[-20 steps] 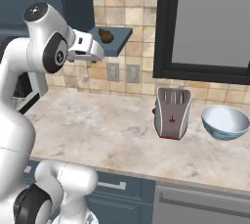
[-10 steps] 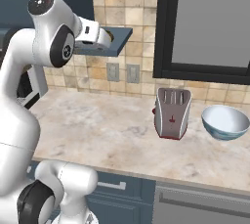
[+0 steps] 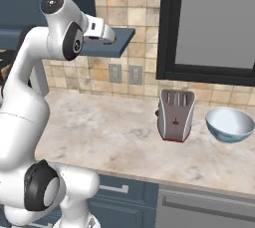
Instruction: Pick the kiwis from the cabinet and place them in one bowl. Pick the lemon from the sink and place it in the other bowl.
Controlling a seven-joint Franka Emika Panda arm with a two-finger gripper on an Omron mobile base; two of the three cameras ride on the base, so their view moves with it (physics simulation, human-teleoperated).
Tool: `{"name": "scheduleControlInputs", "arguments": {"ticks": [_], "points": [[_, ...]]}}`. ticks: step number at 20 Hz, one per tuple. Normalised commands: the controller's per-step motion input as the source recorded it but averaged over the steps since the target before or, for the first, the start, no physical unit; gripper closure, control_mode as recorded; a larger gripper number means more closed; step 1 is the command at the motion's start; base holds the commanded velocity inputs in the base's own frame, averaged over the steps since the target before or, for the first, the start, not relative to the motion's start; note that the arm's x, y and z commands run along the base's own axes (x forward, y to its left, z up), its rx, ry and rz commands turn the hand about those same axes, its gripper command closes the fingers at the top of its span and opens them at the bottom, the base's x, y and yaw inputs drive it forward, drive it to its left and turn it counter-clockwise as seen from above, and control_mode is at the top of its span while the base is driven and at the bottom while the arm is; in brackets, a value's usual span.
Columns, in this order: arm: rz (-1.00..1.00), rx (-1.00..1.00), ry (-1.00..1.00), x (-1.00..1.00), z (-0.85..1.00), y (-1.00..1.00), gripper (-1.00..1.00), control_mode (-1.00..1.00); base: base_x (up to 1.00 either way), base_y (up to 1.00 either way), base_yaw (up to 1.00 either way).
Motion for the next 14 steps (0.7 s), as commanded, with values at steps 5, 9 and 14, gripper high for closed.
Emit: {"name": "scheduleControlInputs", "arguments": {"ticks": [5,9,14], "points": [[0.01,0.00,0.00,0.11,0.00,-0.07,-1.00,-1.00,0.00,0.00,0.00],[0.00,0.00,0.00,0.12,0.00,-0.08,-1.00,-1.00,0.00,0.00,0.00],[0.02,0.00,0.00,0.34,-0.12,0.00,-1.00,-1.00,0.00,0.00,0.00]]}}
